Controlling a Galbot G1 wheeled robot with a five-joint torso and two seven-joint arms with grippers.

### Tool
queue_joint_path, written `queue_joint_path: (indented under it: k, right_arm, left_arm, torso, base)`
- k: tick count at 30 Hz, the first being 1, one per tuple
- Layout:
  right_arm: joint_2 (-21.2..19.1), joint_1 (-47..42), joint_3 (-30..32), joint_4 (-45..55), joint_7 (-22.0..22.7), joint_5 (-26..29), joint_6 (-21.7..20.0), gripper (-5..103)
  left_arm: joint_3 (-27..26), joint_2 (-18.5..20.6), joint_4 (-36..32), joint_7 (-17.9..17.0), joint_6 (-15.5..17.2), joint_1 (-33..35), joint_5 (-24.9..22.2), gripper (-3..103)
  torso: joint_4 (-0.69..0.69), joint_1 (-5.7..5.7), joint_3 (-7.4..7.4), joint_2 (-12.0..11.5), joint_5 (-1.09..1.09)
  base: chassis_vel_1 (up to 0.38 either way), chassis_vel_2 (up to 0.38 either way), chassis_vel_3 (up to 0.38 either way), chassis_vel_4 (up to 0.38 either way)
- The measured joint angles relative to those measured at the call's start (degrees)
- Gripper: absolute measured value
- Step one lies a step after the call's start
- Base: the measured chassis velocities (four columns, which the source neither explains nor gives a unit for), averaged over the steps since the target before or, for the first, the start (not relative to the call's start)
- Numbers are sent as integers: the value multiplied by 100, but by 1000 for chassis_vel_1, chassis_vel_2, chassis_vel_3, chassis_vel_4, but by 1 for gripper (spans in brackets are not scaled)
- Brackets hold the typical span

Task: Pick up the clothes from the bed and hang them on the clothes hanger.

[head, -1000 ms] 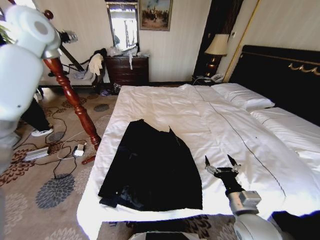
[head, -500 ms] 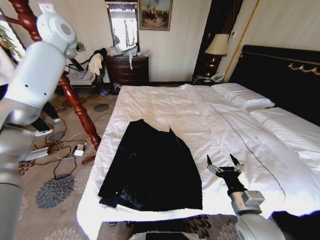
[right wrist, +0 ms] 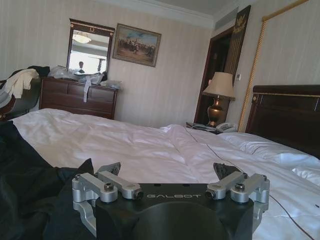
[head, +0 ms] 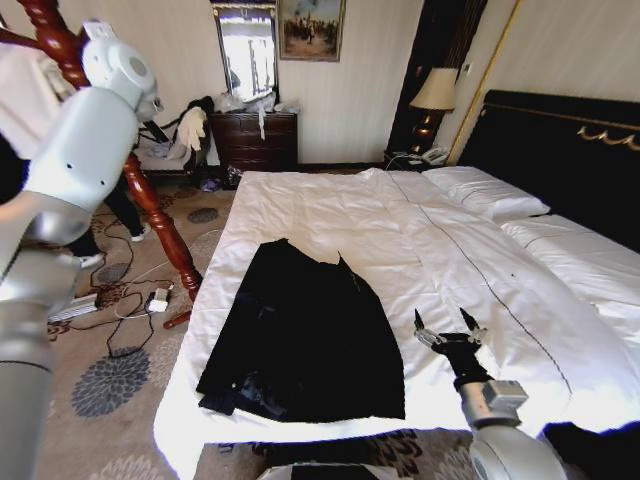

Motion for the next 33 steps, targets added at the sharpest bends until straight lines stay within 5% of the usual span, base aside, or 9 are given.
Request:
queue_joint_path:
  k: [10,33]
  right_arm:
    - [-171,147,209,-103,23,158,-26,100]
    - [-105,129,177,-101,50,189,-31,100]
  left_arm:
    - [19,41,-133,37,-23,-26,30,18]
    - [-62,628,-1275,297,-44,456,645,16]
  torso:
    - [-2,0,0,0,0]
    - [-2,0,0,0,1]
  base:
    - [0,0,0,0]
    - [0,0,0,0]
